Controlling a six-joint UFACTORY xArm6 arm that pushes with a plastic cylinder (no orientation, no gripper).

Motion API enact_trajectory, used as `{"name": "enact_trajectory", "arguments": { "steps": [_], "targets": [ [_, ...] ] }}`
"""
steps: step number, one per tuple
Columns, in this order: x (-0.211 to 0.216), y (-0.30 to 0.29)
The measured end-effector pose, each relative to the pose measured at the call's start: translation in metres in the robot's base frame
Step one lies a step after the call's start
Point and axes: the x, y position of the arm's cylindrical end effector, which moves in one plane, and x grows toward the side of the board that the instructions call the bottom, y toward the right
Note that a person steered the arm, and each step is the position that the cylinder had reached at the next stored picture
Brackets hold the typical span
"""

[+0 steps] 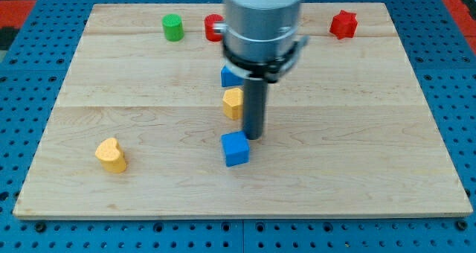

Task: Move the yellow hexagon towards bottom right of the board

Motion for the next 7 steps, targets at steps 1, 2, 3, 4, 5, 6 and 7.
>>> {"name": "enact_trajectory", "arguments": {
  "steps": [1, 2, 3, 4, 5, 6, 7],
  "targets": [
    [-0.012, -0.018],
    [-0.04, -0.049],
    [-0.081, -0.073],
    [-0.09, -0.017],
    [-0.066, 0.019],
    [-0.075, 0.028],
    [-0.079, -0.02]
  ]
}}
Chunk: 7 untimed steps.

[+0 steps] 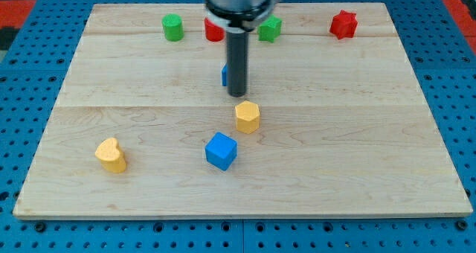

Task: Move the yellow hexagon towards bottom right of the board

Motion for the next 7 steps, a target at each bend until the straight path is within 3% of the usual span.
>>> {"name": "enact_trajectory", "arguments": {
  "steps": [1, 2, 4, 6, 7],
  "targets": [
    [0.031, -0.016],
    [0.049, 0.025],
    [0.05, 0.108],
    [0.05, 0.131],
    [0.036, 0.036]
  ]
}}
